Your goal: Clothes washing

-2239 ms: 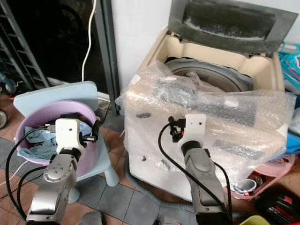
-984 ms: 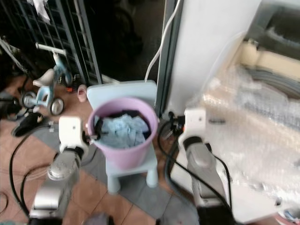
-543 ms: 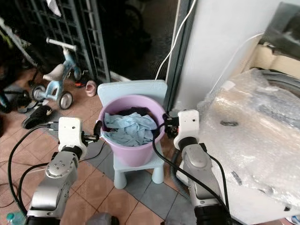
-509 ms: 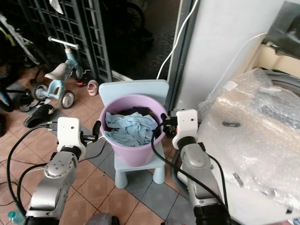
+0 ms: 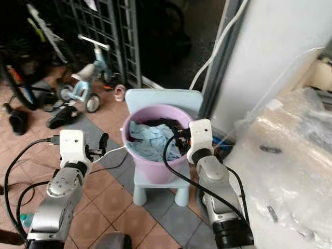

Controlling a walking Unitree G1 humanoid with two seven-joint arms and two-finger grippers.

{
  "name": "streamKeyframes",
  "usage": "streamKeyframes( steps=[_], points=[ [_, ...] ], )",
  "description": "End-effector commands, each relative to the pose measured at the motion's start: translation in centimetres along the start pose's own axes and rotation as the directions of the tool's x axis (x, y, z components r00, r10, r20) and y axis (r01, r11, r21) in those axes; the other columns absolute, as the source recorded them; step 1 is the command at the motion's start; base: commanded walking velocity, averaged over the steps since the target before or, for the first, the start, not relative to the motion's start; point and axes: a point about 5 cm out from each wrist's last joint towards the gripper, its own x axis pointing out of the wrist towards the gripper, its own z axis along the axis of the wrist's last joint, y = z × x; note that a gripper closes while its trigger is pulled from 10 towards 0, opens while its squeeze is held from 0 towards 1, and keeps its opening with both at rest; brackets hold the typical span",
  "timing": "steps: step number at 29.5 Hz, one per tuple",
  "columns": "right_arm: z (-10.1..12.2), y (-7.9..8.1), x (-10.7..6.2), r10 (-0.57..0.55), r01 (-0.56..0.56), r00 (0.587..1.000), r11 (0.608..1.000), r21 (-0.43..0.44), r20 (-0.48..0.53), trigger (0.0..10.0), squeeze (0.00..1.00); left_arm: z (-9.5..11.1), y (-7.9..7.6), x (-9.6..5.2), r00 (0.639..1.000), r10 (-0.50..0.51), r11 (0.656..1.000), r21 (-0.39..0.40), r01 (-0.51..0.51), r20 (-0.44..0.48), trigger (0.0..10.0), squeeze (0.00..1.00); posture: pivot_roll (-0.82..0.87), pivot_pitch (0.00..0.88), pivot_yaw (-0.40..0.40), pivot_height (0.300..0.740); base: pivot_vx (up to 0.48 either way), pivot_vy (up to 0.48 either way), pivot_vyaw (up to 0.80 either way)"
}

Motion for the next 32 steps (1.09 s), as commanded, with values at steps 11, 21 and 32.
streamKeyframes(
  steps=[11, 21, 32],
  points=[
    [-0.1, 0.6, 0.5, 0.031, -0.031, 0.999, 1.000, 0.000, -0.024, 10.0, 0.00, -0.3, -0.1, 0.0, 1.000, -0.010, 1.000, 0.001, 0.010, -0.021, 10.0, 0.00, 0.00, 0.000, -0.018, 0.740, 0.290, 0.000, 0.00],
    [0.2, 1.1, 1.5, 0.088, -0.090, 0.995, 0.995, -0.038, -0.051, 10.0, 0.00, 0.0, -0.3, 0.4, 1.000, -0.010, 1.000, -0.024, 0.010, -0.015, 10.0, 0.00, 0.00, 0.000, -0.029, 0.740, 0.287, 0.000, 0.06],
    [-1.0, 0.0, 2.2, 0.080, -0.087, 0.986, 0.995, -0.045, -0.144, 10.0, 0.00, -0.6, 0.1, 0.1, 0.999, -0.011, 1.000, -0.025, 0.010, -0.037, 10.0, 0.00, 0.02, 0.000, -0.031, 0.740, 0.270, 0.000, 0.15]
  ],
)
